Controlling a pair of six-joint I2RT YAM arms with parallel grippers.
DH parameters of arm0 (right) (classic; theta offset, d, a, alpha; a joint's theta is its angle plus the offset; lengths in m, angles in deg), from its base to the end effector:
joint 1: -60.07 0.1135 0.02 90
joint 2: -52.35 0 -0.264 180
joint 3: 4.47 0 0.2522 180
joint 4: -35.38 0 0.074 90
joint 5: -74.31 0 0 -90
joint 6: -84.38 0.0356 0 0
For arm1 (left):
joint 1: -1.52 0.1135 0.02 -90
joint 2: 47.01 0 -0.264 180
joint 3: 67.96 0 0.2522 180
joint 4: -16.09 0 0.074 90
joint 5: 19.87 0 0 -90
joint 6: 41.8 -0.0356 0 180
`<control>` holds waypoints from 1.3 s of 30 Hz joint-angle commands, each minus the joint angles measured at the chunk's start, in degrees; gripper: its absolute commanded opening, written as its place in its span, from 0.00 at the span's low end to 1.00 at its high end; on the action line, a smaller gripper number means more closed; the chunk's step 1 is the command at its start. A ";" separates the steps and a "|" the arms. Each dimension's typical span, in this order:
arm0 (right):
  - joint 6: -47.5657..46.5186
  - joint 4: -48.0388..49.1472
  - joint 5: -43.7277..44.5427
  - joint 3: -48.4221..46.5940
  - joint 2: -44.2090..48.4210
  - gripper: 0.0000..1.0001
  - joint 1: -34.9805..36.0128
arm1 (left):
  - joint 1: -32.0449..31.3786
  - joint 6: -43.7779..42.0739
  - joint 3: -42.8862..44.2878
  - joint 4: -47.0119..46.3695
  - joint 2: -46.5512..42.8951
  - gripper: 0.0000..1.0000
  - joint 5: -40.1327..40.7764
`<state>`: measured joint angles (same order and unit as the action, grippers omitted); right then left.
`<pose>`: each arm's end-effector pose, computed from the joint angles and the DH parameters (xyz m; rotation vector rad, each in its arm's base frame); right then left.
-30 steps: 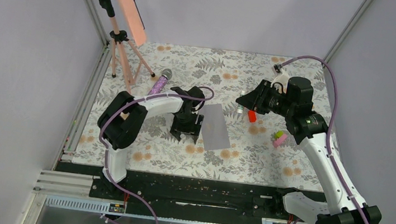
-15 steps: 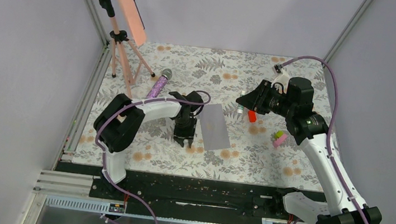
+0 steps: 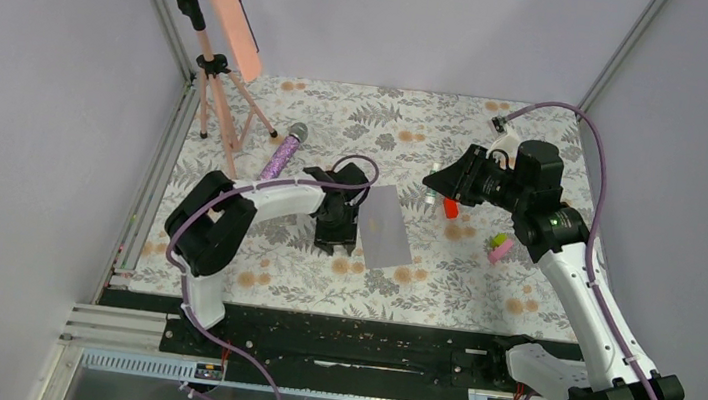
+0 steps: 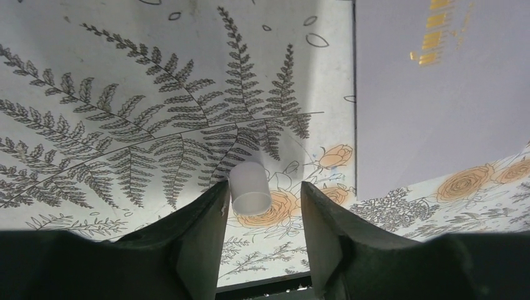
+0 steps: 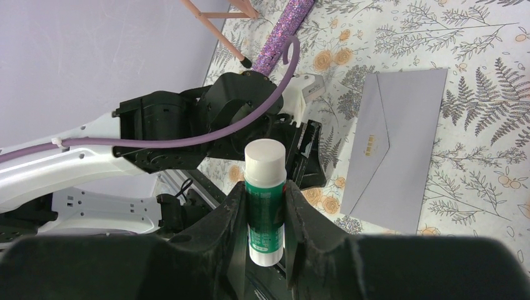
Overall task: Place the letter into the envelope and seal it
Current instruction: Adjust the solid glue cap at the center of the board.
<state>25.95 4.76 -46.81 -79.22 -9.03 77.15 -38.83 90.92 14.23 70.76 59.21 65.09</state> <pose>0.2228 0.0877 0.3726 -0.1496 1.9684 1.0774 0.2613 -0.2261 0.1570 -0.0496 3.0372 -0.2993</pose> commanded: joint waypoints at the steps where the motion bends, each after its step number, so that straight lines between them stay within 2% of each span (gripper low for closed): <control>1: -0.28 2.28 -1.65 -0.59 0.38 0.00 -0.12 | -2.10 -2.82 -4.41 3.20 2.31 0.49 4.48; 6: -0.20 2.40 -1.59 -0.80 -0.05 0.00 -0.12 | -3.49 -3.04 -6.50 4.23 1.18 0.58 3.14; 10: -0.11 2.35 -1.65 -0.53 -0.17 0.00 -0.12 | -3.88 -3.41 -5.86 5.38 0.06 0.59 2.35; 16: -0.05 2.34 -1.28 -0.38 0.16 0.00 -0.10 | -3.91 -5.34 2.56 9.81 -2.00 0.58 13.73; 19: -0.02 2.34 -1.19 -0.36 0.27 0.00 -0.12 | -3.72 -7.55 6.28 9.99 0.37 0.56 15.44; 23: -0.10 2.25 -1.21 -0.44 0.67 0.00 -0.12 | -3.56 -9.82 9.93 10.53 5.13 0.54 13.71; 27: -0.20 2.22 -0.79 -0.20 0.98 0.00 -0.11 | -3.58 -12.21 10.71 9.35 6.24 0.53 9.52; 34: -0.02 2.35 -1.12 -0.35 0.41 0.00 -0.12 | -3.49 -14.02 13.88 10.10 7.33 0.41 10.34; 36: -0.02 2.31 -1.02 -0.36 0.51 0.00 -0.12 | -3.48 -14.54 14.92 10.47 7.87 0.35 9.95; 39: -0.10 2.35 -0.97 -0.36 0.64 0.00 -0.12 | -3.49 -15.03 16.21 11.21 8.22 0.19 9.28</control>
<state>25.95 4.76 -46.81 -79.22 -9.29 77.15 -42.44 77.63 26.99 80.88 66.88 75.17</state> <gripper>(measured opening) 0.276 0.256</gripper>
